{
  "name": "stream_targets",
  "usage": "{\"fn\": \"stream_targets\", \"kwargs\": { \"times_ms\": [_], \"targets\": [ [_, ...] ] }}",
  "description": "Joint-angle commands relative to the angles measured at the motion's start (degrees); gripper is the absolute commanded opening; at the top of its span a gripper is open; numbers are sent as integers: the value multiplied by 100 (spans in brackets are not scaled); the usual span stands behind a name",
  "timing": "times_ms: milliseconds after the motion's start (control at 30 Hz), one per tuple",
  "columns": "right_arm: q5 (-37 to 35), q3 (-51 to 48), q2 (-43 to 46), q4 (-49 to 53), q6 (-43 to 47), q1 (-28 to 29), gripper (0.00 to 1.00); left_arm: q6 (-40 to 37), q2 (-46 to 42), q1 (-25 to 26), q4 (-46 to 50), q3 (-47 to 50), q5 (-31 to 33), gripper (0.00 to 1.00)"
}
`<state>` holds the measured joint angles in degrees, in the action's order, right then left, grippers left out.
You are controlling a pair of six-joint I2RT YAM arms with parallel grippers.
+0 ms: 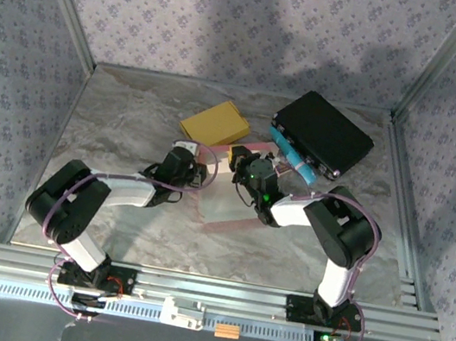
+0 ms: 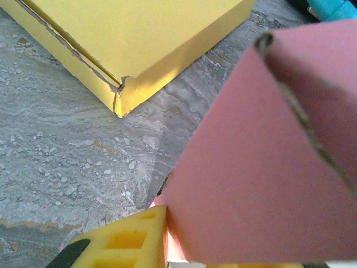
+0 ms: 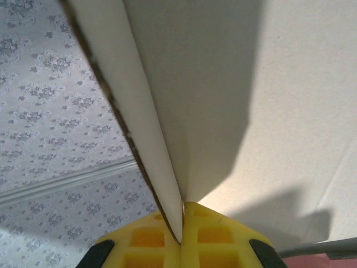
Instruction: Fold the paper box
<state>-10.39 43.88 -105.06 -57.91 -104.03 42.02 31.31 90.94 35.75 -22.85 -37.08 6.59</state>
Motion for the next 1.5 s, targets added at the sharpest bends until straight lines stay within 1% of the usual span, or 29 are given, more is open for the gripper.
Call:
{"fn": "stream_targets", "kwargs": {
  "times_ms": [0, 200, 300, 567, 800, 867, 967, 1033, 1100, 1200, 1233, 1300, 1333, 1433, 1467],
  "targets": [
    [151, 126, 107, 530, -266, 257, 0, 114, 122, 116, -5, -341, 135, 22],
    [203, 187, 143, 737, -330, 283, 0, 138, 281, 206, 458, -690, 400, 21],
    [207, 179, 142, 762, -399, 286, 0, 214, 310, 225, 501, -705, 587, 20],
    [252, 219, 240, 1138, -519, 289, 0, 269, 389, 257, 597, -797, 753, 13],
    [234, 249, 169, 1143, -684, 342, 0, 374, 479, 388, 913, -957, 1082, 12],
    [224, 244, 178, 1167, -702, 338, 0, 407, 486, 428, 1042, -1026, 1192, 10],
    [226, 243, 204, 1185, -724, 330, 0, 424, 496, 467, 1212, -1097, 1282, 1],
    [252, 230, 222, 1200, -733, 316, 0, 469, 472, 492, 1272, -1105, 1353, 0],
    [269, 212, 246, 1202, -733, 301, 2, 531, 447, 496, 1374, -1133, 1385, 0],
    [313, 171, 354, 1340, -703, 278, 10, 619, 429, 512, 1771, -1299, 1423, 0],
    [332, 149, 420, 1449, -662, 252, 16, 666, 425, 520, 1987, -1389, 1444, 0],
    [412, 113, 578, 1701, -563, 195, 36, 746, 416, 514, 2434, -1598, 1438, 0],
    [509, 104, 675, 1856, -436, 129, 43, 803, 402, 518, 2780, -1729, 1434, 0],
    [929, 48, 1093, 2452, 67, -168, 54, 856, 245, 529, 3442, -1914, 1370, 0],
    [1200, 62, 1346, 2861, 295, -362, 59, 929, 162, 522, 3619, -1908, 1368, 0]
  ]
}}
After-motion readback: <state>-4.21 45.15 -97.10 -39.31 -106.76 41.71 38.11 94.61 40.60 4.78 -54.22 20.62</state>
